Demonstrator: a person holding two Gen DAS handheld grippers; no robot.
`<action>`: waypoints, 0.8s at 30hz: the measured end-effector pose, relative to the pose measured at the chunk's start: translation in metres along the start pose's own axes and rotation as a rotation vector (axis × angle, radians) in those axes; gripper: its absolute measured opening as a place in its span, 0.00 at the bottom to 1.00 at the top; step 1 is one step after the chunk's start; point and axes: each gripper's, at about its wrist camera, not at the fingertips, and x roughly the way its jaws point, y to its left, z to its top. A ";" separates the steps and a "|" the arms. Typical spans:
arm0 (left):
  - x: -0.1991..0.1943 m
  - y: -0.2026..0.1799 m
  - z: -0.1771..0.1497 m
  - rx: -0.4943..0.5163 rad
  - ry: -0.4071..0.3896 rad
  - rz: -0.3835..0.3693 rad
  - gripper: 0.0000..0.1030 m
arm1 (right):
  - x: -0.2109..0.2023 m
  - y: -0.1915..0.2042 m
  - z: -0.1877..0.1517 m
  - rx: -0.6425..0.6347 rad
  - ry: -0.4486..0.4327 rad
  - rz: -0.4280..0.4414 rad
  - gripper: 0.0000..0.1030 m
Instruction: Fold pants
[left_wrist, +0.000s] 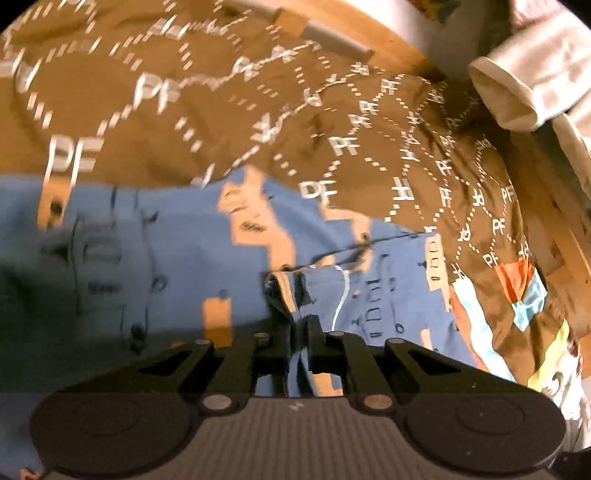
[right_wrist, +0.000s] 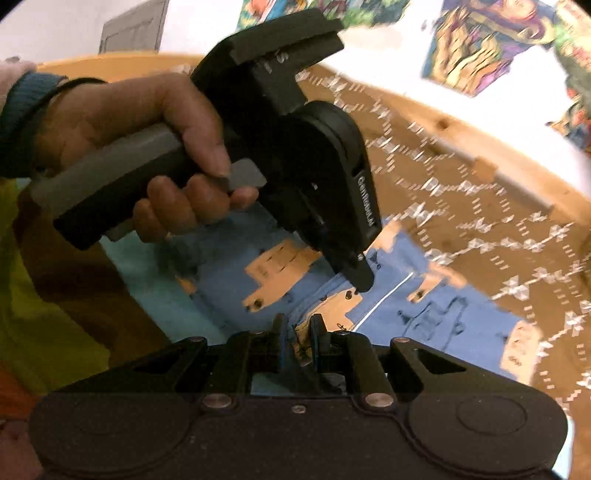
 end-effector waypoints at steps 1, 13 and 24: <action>0.001 0.006 -0.001 -0.026 0.000 -0.018 0.14 | 0.004 0.002 -0.002 -0.010 0.015 0.011 0.15; -0.018 -0.042 -0.019 0.113 -0.138 0.232 0.82 | -0.041 -0.088 -0.027 -0.024 -0.039 -0.380 0.74; -0.025 -0.044 -0.036 0.080 -0.176 0.315 0.90 | -0.004 -0.129 -0.035 0.057 -0.026 -0.476 0.91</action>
